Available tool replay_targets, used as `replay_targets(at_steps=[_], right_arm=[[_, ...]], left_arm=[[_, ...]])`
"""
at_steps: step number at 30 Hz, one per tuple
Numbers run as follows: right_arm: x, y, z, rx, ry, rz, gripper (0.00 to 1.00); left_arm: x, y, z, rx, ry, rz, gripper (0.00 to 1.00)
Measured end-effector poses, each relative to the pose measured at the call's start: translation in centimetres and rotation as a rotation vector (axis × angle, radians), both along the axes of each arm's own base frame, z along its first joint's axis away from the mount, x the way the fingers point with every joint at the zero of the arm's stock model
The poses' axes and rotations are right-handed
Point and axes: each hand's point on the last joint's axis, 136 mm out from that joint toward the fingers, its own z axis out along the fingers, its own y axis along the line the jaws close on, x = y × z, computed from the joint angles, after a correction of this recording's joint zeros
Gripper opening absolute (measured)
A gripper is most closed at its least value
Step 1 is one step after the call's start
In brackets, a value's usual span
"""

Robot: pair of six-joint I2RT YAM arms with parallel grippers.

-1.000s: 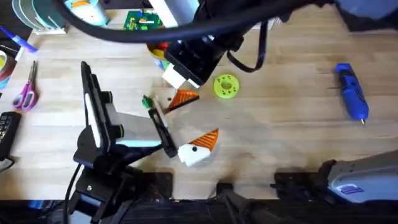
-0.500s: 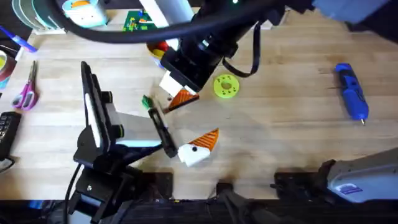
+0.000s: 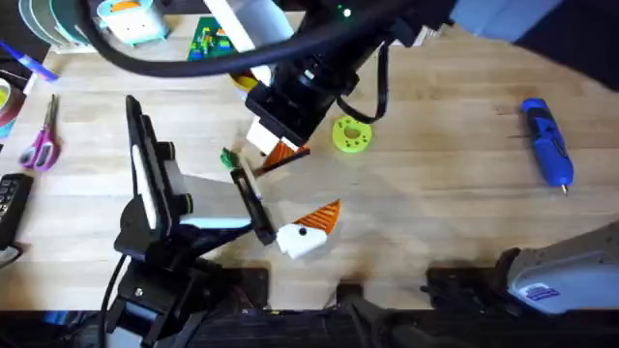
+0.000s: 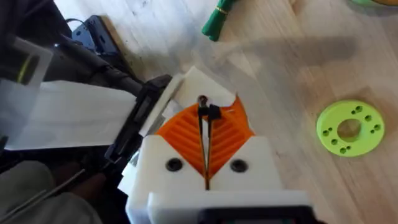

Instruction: Pick up the gripper from the table and insert it into the empty holder that is missing its gripper. Then pick up a screw, insert it into the mounting hole, and use the screwdriver to tighten it. Finally, clean up the table by picking up the vegetable and placing it into the bucket.

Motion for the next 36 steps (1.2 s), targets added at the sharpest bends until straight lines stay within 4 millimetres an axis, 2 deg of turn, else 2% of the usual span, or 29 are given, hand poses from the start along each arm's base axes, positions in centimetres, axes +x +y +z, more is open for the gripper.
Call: replay_targets(at_steps=[17,34,35,36], right_arm=[[-0.1,0.2,-1.6,-0.040,0.037,0.003,0.007],[-0.5,0.6,-2.2,-0.055,0.045,0.019,0.009],[-0.5,0.6,-2.3,-0.056,0.046,0.016,0.027],[-0.5,0.6,-2.2,-0.055,0.048,0.015,0.089]], left_arm=[[0.0,0.0,0.0,0.000,0.000,0.000,0.993],[0.0,0.0,0.0,0.000,0.000,0.000,0.993],[0.0,0.0,0.0,0.000,0.000,0.000,0.993],[0.0,0.0,0.0,0.000,0.000,0.000,0.992]])
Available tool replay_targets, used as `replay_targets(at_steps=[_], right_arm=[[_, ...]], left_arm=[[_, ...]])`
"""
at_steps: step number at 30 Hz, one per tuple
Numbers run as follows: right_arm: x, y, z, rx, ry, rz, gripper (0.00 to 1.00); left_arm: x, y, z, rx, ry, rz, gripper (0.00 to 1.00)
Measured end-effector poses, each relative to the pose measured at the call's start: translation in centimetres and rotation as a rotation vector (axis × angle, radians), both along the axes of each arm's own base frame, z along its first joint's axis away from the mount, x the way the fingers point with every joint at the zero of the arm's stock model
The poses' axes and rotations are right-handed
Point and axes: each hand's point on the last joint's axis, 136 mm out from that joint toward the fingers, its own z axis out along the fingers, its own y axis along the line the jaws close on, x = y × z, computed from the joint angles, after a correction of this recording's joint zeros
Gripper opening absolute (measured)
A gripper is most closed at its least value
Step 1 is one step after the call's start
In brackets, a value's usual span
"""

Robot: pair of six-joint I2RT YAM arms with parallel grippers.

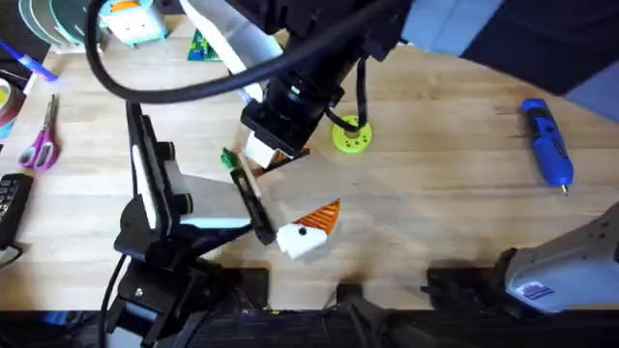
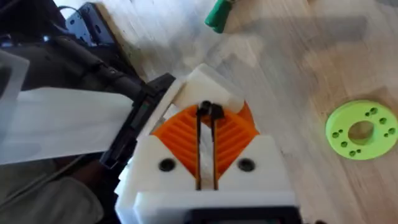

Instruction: Pick up the gripper from the table and insert it into the empty holder that is missing its gripper. Then pick up a screw, insert it into the mounting hole, and use the screwdriver to tighten it. Finally, clean up the table by picking up the vegetable and placing it into the bucket.

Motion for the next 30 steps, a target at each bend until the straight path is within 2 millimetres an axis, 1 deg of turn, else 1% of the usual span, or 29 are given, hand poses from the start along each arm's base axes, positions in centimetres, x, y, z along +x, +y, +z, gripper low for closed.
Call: replay_targets(at_steps=[1,2,3,6,7,9,10,13,16,19,23,25,28,30], right_arm=[[0.0,0.0,0.0,0.001,0.003,-0.001,0.160],[-0.1,0.0,0.0,0.000,0.003,-0.001,0.208],[-0.1,0.1,0.0,0.001,0.005,-0.002,0.290],[-0.4,0.3,0.1,0.008,0.013,0.004,0.483],[-0.4,0.3,0.1,0.008,0.014,0.003,0.565],[-0.3,0.2,0.4,0.009,0.007,0.001,0.807],[-0.1,0.2,0.6,0.013,0.004,-0.004,0.855],[0.4,-0.1,1.7,0.025,-0.004,-0.020,0.877],[1.2,-1.2,3.1,0.025,-0.004,-0.050,0.881],[1.7,-3.3,4.0,-0.010,0.022,-0.095,0.882],[2.3,-7.0,4.8,-0.074,0.065,-0.144,0.882],[2.7,-8.6,5.3,-0.086,0.064,-0.149,0.883],[3.5,-10.5,6.7,-0.063,0.022,-0.160,0.886],[3.8,-11.9,8.1,-0.034,-0.020,-0.173,0.886]], left_arm=[[0.0,0.0,0.0,0.000,0.000,0.000,0.993],[0.0,0.0,0.0,0.000,0.000,0.000,0.991],[0.0,0.0,0.0,0.000,0.000,0.000,0.992],[0.0,0.0,0.0,-0.001,0.002,0.002,0.992],[0.1,0.0,0.0,-0.002,0.004,0.004,0.992],[0.1,0.0,0.0,-0.001,0.004,0.004,0.992],[0.0,0.0,0.0,-0.001,0.002,0.002,0.992],[0.0,0.0,0.0,0.000,0.000,0.000,0.992],[0.0,0.0,0.0,0.000,-0.001,0.000,0.992],[0.0,0.0,0.0,0.000,0.000,0.000,0.992],[0.0,0.0,0.0,0.000,-0.001,0.000,0.992],[0.0,0.0,0.0,0.000,0.000,0.000,0.992],[0.0,0.0,0.0,0.000,0.000,0.000,0.992],[0.0,0.0,0.0,0.000,0.000,0.000,0.992]])
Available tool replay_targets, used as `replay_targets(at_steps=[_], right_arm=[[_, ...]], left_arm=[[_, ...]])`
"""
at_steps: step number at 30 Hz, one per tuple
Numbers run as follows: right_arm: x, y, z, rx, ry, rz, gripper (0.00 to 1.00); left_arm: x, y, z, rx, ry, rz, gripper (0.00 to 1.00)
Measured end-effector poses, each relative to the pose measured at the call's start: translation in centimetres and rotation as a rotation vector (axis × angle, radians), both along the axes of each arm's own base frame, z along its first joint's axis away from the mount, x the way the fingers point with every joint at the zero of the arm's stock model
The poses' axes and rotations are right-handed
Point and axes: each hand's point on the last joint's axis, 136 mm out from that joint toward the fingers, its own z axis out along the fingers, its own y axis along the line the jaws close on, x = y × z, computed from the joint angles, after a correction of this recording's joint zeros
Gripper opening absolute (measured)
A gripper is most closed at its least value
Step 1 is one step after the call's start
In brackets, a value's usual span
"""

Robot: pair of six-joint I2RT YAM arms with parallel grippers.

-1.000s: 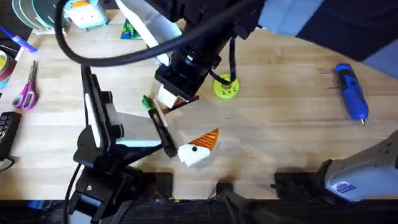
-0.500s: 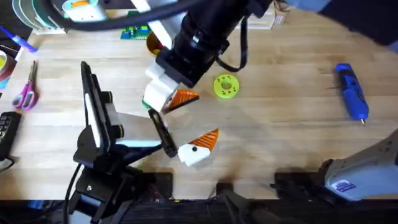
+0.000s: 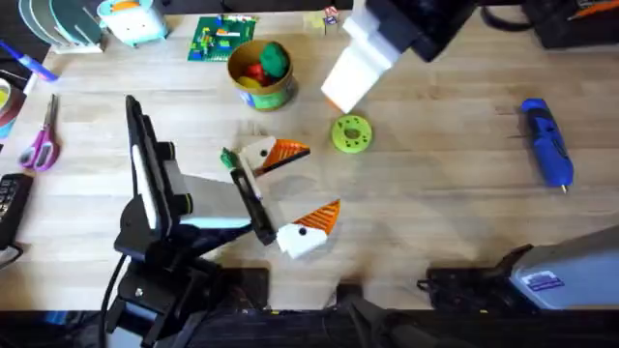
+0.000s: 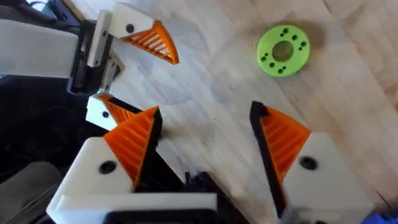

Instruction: Pick up the gripper from the table and insert it into the empty holder that is missing its gripper. Then pick up a screw, insert it into the mounting hole, and use the screwdriver to tighten it. Finally, clean up the table by picking up the vegetable and placing it into the bucket.

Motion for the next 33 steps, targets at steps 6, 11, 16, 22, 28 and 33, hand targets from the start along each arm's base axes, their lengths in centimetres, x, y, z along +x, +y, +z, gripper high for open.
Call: replay_targets(at_steps=[6,11,16,22,28,33], right_arm=[[-1.0,-5.1,4.5,0.085,-0.118,-0.076,0.889],[-3.4,-6.4,4.7,0.153,-0.115,-0.064,0.889],[-5.4,-6.3,2.0,0.173,-0.026,-0.034,0.891],[-6.4,-6.2,-0.2,0.162,0.061,-0.027,0.891],[-5.1,-6.6,-0.2,0.158,0.018,-0.056,0.891],[-0.8,-10.2,-0.2,0.121,-0.073,-0.254,0.892]], left_arm=[[0.0,0.0,0.0,0.000,0.000,0.000,0.992],[0.0,0.0,0.0,0.000,0.000,0.000,0.973],[0.0,0.0,0.0,0.000,0.000,-0.001,0.310],[0.0,0.0,0.0,-0.002,0.004,0.000,0.007],[0.1,0.0,0.0,-0.004,0.008,0.006,0.006],[0.5,0.2,0.0,-0.003,0.009,0.031,0.006]])
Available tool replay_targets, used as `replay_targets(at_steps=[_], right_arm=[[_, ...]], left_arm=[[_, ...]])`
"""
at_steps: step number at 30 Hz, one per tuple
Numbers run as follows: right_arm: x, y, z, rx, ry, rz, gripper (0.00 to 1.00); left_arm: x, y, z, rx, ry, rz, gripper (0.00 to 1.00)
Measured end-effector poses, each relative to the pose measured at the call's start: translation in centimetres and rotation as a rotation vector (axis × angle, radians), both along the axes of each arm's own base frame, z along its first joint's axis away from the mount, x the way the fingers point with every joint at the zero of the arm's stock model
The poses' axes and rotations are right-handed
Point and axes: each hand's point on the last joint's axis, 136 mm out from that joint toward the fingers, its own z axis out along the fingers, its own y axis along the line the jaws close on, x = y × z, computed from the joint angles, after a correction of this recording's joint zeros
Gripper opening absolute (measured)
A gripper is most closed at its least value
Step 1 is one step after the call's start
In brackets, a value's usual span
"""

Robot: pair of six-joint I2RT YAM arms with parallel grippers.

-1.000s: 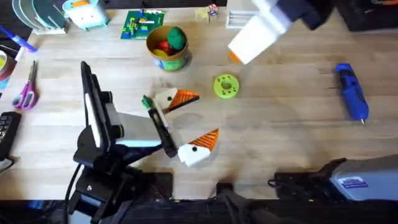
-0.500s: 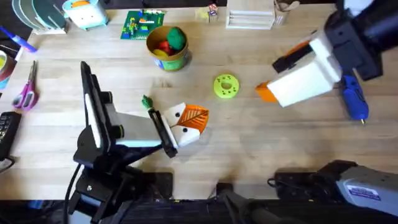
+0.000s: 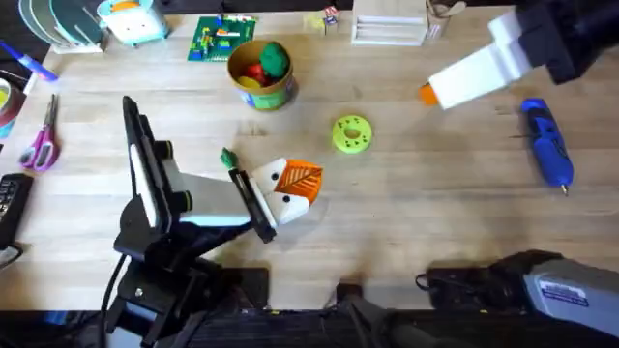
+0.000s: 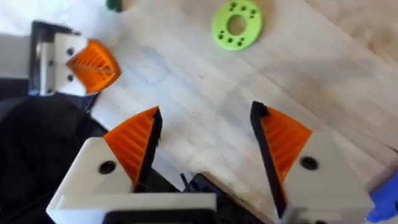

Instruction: Pick up the gripper from the table and insert it into the empty holder that is missing its gripper. Then pick up a screw, insert it into the mounting hole, and use the screwdriver to tighten it. Finally, clean up the table by picking up the vegetable and placing it into the bucket.

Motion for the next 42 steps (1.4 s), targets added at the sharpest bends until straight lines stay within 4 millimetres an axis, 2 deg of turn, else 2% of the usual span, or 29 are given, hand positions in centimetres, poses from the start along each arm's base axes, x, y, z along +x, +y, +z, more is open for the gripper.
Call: replay_targets(at_steps=[3,6,11,13,16,22,27,34,42], right_arm=[[2.7,-4.3,-0.5,-0.040,-0.007,-0.183,0.891],[4.3,-9.3,-1.6,-0.119,0.015,-0.362,0.892],[6.3,-18.2,-3.0,-0.228,0.024,-0.647,0.894],[6.8,-20.9,-3.5,-0.248,0.026,-0.724,0.894],[6.5,-24.1,-4.9,-0.278,0.083,-0.794,0.894],[5.7,-28.4,-8.1,-0.335,0.206,-0.851,0.894],[6.3,-31.9,-11.5,-0.362,0.255,-0.896,0.894],[6.9,-32.8,-17.1,-0.377,0.311,-0.793,0.896],[8.4,-33.8,-21.3,-0.388,0.323,-0.723,0.896]], left_arm=[[0.2,0.1,0.0,0.001,-0.001,0.012,0.006],[0.3,0.2,0.0,0.001,-0.001,0.022,0.006],[0.4,0.2,0.0,0.002,-0.001,0.027,0.006],[0.4,0.2,0.0,0.002,-0.001,0.027,0.006],[0.4,0.2,0.0,0.002,-0.001,0.027,0.006],[0.5,0.3,0.0,0.002,-0.001,0.031,0.006],[0.5,0.3,0.0,0.002,-0.002,0.034,0.006],[0.5,0.3,0.0,0.002,-0.002,0.035,0.006],[0.5,0.3,0.0,0.002,-0.002,0.035,0.006]])
